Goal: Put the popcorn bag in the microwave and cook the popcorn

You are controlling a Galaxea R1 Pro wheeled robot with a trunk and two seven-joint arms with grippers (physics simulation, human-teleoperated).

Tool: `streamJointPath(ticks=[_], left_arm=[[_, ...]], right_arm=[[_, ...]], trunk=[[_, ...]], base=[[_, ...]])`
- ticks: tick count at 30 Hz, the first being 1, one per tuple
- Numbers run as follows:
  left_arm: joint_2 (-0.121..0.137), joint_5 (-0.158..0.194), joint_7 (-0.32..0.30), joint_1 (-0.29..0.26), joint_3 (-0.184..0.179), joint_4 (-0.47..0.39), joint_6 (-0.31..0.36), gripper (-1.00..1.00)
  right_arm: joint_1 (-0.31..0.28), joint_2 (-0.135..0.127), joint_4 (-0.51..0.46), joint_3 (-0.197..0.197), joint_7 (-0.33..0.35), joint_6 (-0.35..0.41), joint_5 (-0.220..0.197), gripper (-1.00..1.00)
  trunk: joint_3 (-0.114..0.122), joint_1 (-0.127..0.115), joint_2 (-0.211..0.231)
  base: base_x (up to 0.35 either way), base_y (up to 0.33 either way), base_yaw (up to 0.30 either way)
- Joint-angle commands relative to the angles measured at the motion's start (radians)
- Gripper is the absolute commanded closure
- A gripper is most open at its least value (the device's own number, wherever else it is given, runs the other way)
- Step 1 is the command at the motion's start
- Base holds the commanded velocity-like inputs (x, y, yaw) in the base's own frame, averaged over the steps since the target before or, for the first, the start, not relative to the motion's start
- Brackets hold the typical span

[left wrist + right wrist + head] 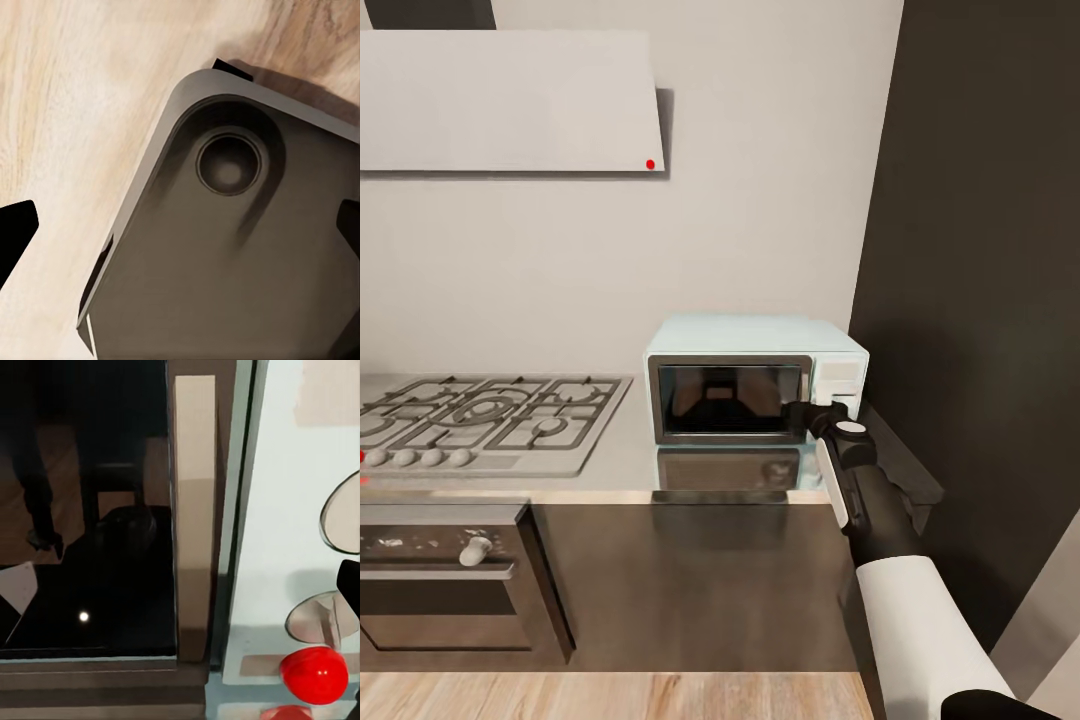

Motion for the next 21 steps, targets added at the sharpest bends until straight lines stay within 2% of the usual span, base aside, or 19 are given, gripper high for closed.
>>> streamJointPath(ticks=[1,5,10,21], left_arm=[[0.000,-0.002,0.001,0.000,0.007,-0.001,-0.002,-1.00],[0.000,-0.003,0.000,-0.001,0.006,-0.001,-0.001,-1.00],[0.000,-0.004,0.000,0.000,0.005,-0.001,-0.001,-1.00],[0.000,-0.002,0.001,-0.001,0.005,-0.001,-0.002,-1.00]], right_arm=[[-0.001,0.001,-0.001,-0.002,0.003,0.005,0.011,-1.00],[-0.001,0.001,-0.001,-0.002,0.003,0.004,0.019,-1.00],[0.000,0.001,-0.001,-0.002,0.003,0.004,0.020,-1.00],[0.000,0.000,-0.001,-0.002,0.005,0.004,0.017,-1.00]], trunk=[[-0.001,0.000,-0.001],[-0.001,0.000,-0.001],[-0.001,0.000,-0.001],[-0.001,0.000,-0.001]], base=[[0.000,0.000,0.000],[0.012,0.000,0.000],[0.184,0.000,0.000],[0.010,0.000,0.000]])
